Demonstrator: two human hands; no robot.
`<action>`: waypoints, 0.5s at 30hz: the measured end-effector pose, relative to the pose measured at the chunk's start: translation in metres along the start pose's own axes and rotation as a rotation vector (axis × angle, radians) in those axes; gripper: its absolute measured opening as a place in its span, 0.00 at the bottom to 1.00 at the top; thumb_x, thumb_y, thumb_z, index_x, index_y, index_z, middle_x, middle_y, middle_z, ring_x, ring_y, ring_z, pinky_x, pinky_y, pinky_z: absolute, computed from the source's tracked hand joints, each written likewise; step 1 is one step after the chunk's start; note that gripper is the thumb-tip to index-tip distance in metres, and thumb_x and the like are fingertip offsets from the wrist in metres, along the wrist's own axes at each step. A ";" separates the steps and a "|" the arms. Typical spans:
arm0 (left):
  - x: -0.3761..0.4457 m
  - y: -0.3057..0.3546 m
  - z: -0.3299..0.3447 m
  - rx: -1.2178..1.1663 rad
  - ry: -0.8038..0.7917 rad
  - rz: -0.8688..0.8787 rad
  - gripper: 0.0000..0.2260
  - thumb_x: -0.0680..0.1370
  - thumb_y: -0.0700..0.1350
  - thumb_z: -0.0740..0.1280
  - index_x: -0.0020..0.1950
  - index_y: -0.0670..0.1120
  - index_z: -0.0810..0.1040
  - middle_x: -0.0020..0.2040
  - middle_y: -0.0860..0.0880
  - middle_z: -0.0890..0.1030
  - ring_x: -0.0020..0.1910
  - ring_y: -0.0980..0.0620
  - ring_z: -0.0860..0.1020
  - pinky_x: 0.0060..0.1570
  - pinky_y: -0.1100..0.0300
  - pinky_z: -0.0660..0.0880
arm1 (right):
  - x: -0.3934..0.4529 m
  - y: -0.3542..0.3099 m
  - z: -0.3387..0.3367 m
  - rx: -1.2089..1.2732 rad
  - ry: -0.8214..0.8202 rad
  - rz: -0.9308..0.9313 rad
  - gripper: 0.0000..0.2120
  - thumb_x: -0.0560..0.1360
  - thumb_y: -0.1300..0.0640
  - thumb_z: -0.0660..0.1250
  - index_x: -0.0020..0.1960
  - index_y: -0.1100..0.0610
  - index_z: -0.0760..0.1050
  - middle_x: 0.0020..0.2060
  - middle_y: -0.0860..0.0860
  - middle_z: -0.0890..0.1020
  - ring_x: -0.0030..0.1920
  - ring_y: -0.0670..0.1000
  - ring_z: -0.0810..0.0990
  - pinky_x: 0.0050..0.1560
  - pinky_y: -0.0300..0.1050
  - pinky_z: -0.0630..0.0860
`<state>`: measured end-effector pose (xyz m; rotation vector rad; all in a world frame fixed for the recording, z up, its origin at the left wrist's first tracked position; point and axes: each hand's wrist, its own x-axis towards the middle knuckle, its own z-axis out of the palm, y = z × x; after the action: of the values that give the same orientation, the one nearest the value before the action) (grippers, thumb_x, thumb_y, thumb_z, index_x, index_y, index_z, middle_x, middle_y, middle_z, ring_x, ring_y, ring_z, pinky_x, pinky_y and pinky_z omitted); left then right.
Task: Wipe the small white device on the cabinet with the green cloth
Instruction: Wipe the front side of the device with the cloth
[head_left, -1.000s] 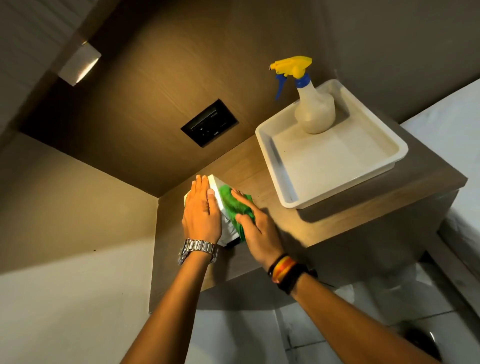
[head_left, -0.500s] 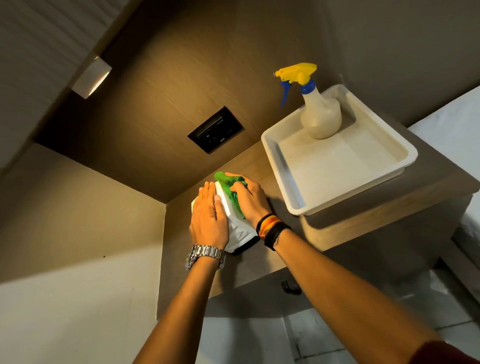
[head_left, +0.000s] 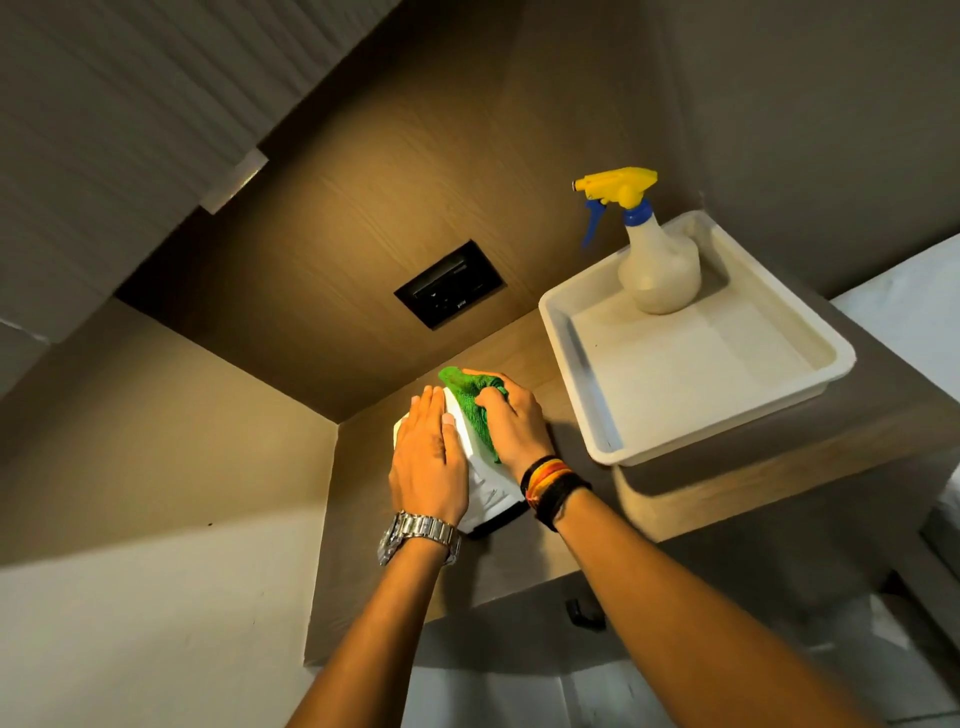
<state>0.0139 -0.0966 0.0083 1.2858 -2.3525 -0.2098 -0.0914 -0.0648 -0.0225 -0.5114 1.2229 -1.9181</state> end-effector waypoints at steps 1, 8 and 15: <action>-0.001 0.001 -0.001 -0.004 0.006 0.004 0.24 0.83 0.53 0.51 0.77 0.49 0.67 0.78 0.50 0.68 0.78 0.50 0.64 0.76 0.47 0.63 | -0.007 -0.001 -0.001 0.007 -0.006 -0.009 0.20 0.76 0.62 0.58 0.62 0.54 0.82 0.58 0.48 0.85 0.57 0.47 0.83 0.59 0.39 0.78; 0.000 -0.005 0.001 0.037 0.011 0.012 0.20 0.85 0.49 0.54 0.77 0.49 0.68 0.78 0.51 0.68 0.78 0.53 0.62 0.73 0.60 0.53 | -0.086 0.026 -0.036 0.090 -0.045 -0.061 0.22 0.75 0.61 0.58 0.65 0.56 0.80 0.61 0.44 0.84 0.61 0.41 0.81 0.60 0.32 0.76; 0.000 -0.001 -0.001 0.017 0.007 0.000 0.20 0.85 0.48 0.55 0.78 0.48 0.67 0.78 0.50 0.67 0.78 0.52 0.62 0.76 0.53 0.56 | -0.047 0.026 -0.030 -0.043 0.107 0.116 0.15 0.74 0.58 0.61 0.54 0.46 0.82 0.50 0.45 0.86 0.54 0.50 0.83 0.52 0.41 0.79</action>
<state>0.0151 -0.0965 0.0091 1.2923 -2.3535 -0.1849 -0.0728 -0.0165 -0.0553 -0.3558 1.3358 -1.8444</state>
